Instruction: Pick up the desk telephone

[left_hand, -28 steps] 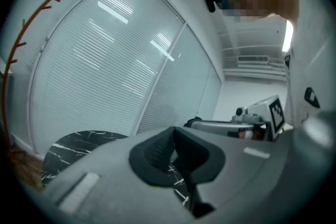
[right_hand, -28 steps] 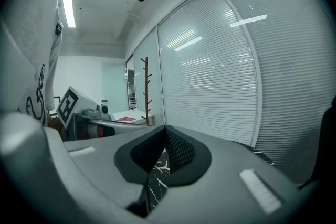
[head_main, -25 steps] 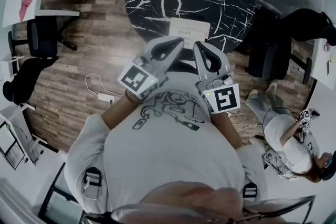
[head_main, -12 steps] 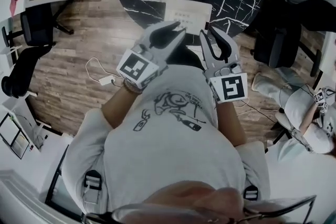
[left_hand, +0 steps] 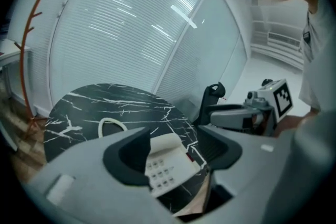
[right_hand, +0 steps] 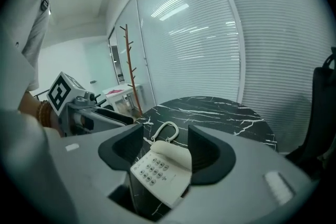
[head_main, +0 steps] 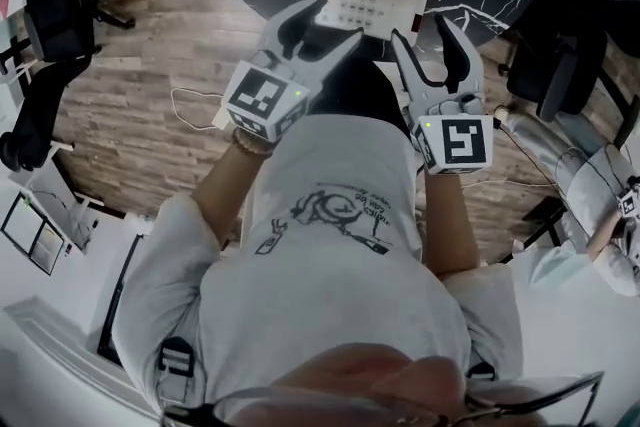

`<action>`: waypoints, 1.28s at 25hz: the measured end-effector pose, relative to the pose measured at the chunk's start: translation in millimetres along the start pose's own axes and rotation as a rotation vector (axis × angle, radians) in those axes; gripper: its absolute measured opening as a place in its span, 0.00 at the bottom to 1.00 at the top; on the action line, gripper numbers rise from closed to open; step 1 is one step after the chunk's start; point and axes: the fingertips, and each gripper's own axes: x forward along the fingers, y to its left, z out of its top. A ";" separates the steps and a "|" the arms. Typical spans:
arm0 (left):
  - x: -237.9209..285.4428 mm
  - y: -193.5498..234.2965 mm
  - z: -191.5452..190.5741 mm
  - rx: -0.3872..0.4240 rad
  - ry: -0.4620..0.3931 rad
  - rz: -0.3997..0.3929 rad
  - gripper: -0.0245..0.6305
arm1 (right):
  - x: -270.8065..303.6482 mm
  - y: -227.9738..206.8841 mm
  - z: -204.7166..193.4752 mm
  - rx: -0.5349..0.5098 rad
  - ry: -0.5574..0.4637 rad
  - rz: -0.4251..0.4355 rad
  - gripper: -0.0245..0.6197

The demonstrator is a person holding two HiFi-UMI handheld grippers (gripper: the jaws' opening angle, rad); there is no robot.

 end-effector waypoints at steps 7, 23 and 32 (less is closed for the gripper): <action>22.2 42.9 -59.1 -0.055 0.091 0.046 0.57 | 33.8 -19.4 -58.8 0.062 0.087 -0.019 0.59; 75.2 98.0 -157.5 -0.202 0.251 0.074 0.73 | 85.8 -47.1 -173.3 0.200 0.243 -0.061 0.71; 90.0 101.4 -171.1 -0.190 0.276 0.086 0.73 | 96.7 -48.4 -194.0 0.217 0.262 -0.065 0.71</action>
